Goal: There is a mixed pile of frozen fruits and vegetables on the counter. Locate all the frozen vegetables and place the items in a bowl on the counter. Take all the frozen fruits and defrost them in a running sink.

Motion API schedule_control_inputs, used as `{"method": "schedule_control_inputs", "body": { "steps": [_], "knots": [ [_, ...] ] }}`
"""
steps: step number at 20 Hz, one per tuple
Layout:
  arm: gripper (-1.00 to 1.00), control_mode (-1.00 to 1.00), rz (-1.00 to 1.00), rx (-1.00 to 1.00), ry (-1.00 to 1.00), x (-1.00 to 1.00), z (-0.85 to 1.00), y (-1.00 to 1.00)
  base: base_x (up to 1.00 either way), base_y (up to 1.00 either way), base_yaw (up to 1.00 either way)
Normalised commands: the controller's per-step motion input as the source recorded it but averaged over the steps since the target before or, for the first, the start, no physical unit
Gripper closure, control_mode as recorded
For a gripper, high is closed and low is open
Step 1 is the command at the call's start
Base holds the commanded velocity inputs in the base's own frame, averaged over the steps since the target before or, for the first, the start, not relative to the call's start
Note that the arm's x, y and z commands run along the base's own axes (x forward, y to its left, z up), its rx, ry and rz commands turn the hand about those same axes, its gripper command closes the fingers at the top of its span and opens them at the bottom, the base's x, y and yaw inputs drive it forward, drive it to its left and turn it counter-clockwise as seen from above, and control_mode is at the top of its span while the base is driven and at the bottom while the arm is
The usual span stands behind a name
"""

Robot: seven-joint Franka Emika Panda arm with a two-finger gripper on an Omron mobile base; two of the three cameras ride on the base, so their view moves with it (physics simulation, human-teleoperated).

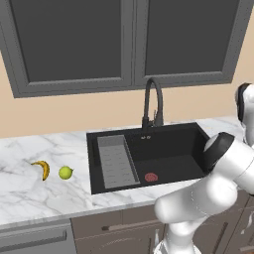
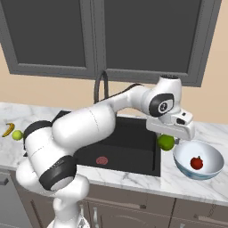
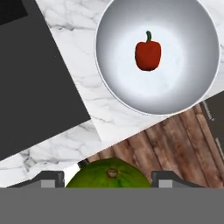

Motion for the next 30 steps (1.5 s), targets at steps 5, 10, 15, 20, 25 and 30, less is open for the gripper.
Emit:
{"method": "schedule_control_inputs", "body": {
  "steps": [5, 10, 15, 20, 25, 30],
  "knots": [
    [1.00, -1.00, -0.05, -0.01, 0.04, 0.26, -0.27, -0.36, 0.00, 0.00, 0.00],
    [1.00, -1.00, -0.04, 0.06, 0.01, 0.27, -0.16, -0.35, 0.00, 0.00, 0.00],
    [1.00, -1.00, 0.00, 0.12, 0.00, 0.39, -0.10, -0.36, 0.00, 0.00, 0.00],
    [1.00, -1.00, 0.00, 0.09, 0.02, 0.38, -0.16, -0.38, 0.00, 0.00, 0.00],
    [1.00, -1.00, 0.00, 0.03, 0.01, 0.06, -0.16, -0.40, 0.00, 0.00, 0.00],
    [1.00, -1.00, 0.00, 0.02, 0.00, -0.05, -0.16, -0.34, 0.00, 0.00, 0.00]
  ]
}}
